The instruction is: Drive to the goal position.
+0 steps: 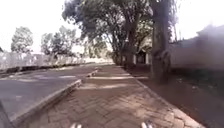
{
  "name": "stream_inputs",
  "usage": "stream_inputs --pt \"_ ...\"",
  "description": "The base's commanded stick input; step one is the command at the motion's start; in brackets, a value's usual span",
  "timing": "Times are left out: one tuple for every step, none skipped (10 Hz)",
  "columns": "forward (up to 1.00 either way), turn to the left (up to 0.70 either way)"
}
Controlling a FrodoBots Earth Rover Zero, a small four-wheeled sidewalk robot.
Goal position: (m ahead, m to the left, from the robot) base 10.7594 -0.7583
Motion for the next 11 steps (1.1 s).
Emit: stream_inputs --pt "0.70 0.00" --pt "0.70 0.00" --pt "0.70 0.00" --pt "0.70 0.00" --pt "0.70 0.00" --pt "0.70 0.00" --pt "0.70 0.00" --pt "0.70 0.00" --pt "0.70 0.00" --pt "0.70 0.00" --pt "0.70 0.00"
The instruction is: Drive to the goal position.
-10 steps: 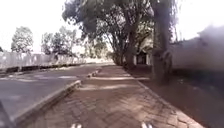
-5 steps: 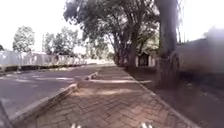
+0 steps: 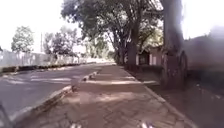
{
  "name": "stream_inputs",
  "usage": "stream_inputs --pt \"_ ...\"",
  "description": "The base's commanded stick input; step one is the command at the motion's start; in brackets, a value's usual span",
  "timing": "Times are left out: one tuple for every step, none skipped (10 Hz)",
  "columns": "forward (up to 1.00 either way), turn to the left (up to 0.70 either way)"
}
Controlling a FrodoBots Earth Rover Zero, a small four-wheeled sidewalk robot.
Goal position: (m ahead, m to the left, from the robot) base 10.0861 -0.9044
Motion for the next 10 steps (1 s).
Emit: stream_inputs --pt "0.70 0.00" --pt "0.70 0.00" --pt "0.70 0.00" --pt "0.70 0.00" --pt "0.70 0.00" --pt "0.70 0.00" --pt "0.70 0.00" --pt "0.70 0.00" --pt "0.70 0.00" --pt "0.70 0.00"
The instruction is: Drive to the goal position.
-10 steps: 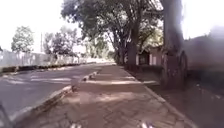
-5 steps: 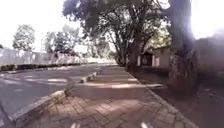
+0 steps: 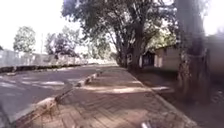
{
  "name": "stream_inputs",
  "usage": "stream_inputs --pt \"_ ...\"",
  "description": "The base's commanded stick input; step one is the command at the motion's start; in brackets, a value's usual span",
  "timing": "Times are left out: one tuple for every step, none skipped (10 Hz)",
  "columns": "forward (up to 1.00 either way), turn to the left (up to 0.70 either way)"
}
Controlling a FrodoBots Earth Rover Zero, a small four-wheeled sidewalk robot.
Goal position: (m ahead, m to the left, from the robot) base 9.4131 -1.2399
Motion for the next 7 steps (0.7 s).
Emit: stream_inputs --pt "0.70 0.00" --pt "0.70 0.00" --pt "0.70 0.00" --pt "0.70 0.00" --pt "0.70 0.00" --pt "0.70 0.00" --pt "0.70 0.00"
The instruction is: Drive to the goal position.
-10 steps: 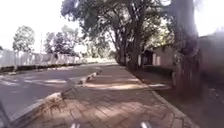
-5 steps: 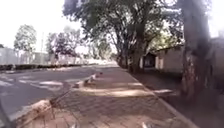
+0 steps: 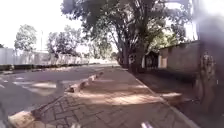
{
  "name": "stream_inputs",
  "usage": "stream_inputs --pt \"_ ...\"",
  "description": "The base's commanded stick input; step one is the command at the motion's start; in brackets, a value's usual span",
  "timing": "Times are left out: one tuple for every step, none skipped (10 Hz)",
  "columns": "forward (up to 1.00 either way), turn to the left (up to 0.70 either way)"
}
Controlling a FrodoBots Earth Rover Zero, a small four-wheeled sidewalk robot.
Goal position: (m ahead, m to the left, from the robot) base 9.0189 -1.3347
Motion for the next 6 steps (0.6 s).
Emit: stream_inputs --pt "0.70 0.00" --pt "0.70 0.00" --pt "0.70 0.00" --pt "0.70 0.00" --pt "0.70 0.00" --pt "0.70 0.00"
